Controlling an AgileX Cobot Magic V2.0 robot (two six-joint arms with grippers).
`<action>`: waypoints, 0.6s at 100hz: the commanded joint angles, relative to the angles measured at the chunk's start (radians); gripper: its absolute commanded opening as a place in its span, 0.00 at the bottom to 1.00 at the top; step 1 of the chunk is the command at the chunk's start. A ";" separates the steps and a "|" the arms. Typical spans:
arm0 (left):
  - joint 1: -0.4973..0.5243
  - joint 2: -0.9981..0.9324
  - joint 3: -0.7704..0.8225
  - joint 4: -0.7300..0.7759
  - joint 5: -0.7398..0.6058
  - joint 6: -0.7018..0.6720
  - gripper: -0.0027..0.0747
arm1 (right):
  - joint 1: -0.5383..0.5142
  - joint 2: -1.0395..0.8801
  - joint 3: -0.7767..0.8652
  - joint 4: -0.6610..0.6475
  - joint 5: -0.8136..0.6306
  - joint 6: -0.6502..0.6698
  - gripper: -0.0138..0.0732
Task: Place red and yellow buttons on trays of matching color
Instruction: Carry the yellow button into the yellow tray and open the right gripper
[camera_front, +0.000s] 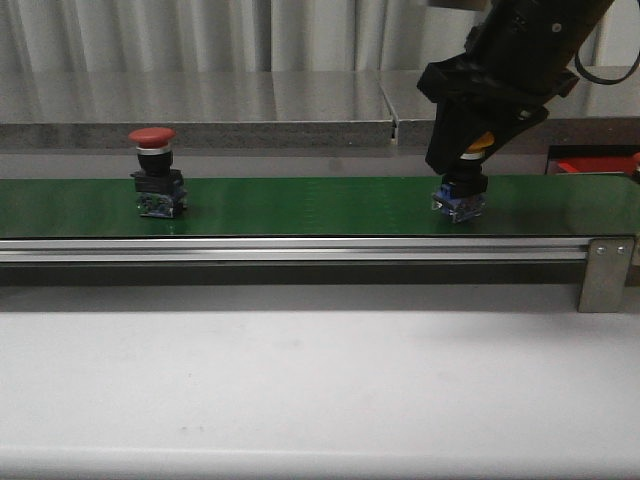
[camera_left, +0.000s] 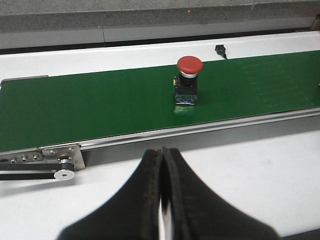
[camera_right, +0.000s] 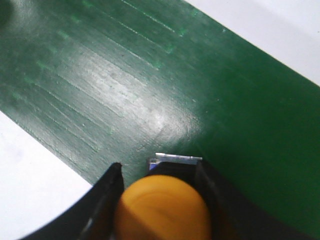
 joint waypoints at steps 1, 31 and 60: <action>-0.007 0.002 -0.029 -0.024 -0.063 -0.011 0.01 | -0.012 -0.081 -0.031 -0.018 -0.040 0.074 0.37; -0.007 0.002 -0.029 -0.024 -0.063 -0.011 0.01 | -0.095 -0.223 0.007 -0.273 0.024 0.391 0.37; -0.007 0.002 -0.029 -0.024 -0.063 -0.011 0.01 | -0.253 -0.382 0.116 -0.332 0.091 0.459 0.37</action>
